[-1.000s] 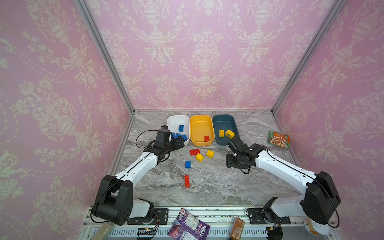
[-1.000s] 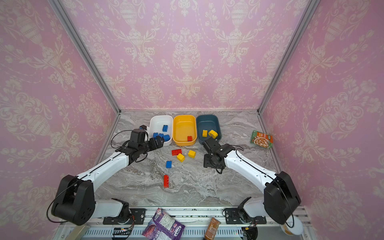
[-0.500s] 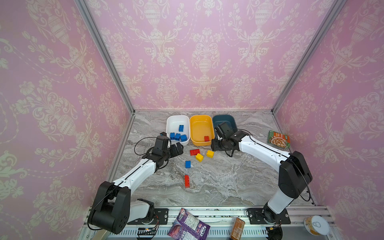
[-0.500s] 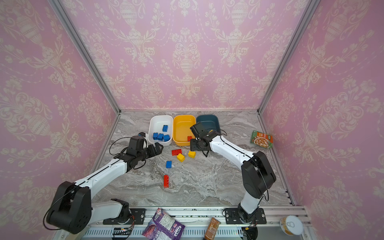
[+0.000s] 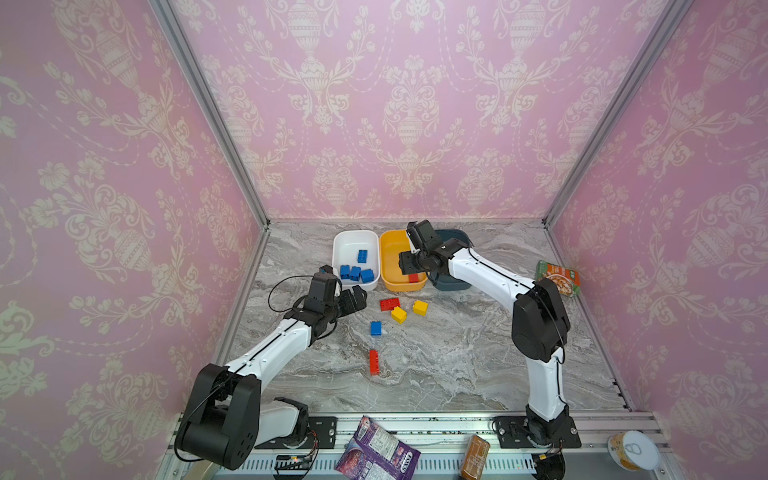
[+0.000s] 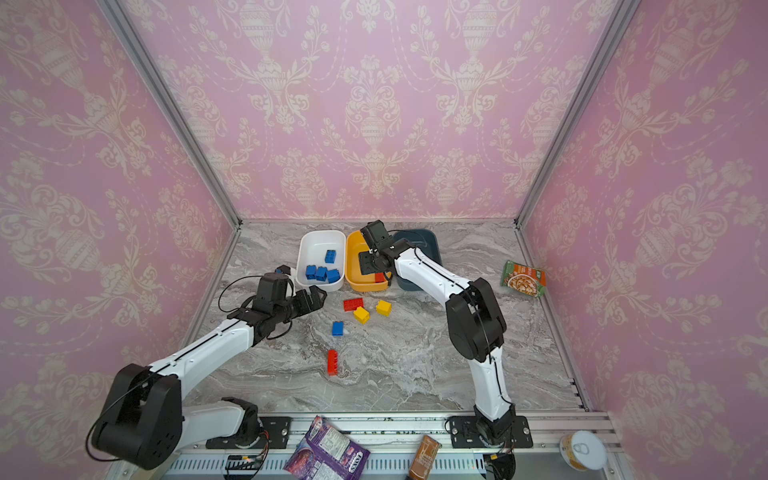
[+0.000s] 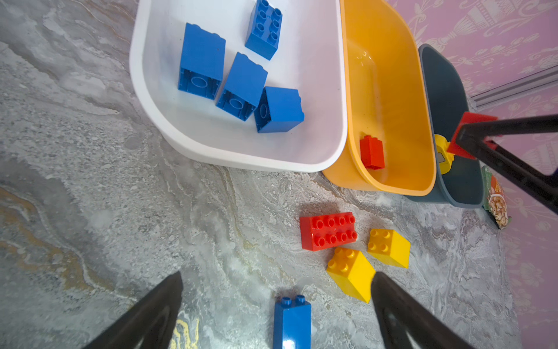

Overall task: Sort the legos into containers by color
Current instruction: 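Carry the red 2x4 brick into the yellow container and open the right gripper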

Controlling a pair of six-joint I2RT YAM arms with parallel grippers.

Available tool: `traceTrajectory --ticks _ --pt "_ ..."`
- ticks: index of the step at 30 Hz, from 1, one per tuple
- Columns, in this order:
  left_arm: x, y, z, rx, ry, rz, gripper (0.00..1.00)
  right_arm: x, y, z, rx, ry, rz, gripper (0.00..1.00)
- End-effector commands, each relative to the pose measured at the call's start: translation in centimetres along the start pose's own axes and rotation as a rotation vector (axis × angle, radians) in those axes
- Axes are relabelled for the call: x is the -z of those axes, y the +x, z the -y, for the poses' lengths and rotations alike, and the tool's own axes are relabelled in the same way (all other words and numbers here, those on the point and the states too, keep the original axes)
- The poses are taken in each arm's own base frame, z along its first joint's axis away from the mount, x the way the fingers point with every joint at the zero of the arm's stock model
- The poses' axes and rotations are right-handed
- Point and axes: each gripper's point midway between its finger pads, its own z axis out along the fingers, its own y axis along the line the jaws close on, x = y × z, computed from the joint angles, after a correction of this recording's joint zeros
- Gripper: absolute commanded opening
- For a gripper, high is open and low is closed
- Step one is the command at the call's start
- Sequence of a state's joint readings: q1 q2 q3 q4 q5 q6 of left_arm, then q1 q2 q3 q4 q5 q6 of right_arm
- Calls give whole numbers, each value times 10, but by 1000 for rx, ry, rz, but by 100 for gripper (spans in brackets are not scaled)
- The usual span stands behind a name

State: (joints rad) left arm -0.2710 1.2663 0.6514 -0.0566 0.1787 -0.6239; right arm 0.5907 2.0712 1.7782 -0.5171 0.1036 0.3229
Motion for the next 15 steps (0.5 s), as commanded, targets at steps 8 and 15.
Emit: traceTrajectory --ticks 8,15 --pt "5 2 -1 26 7 7 99 -54 -20 16 51 14 -7 63" --pt "6 0 -1 28 5 13 99 -62 -21 17 52 2 -22 86"
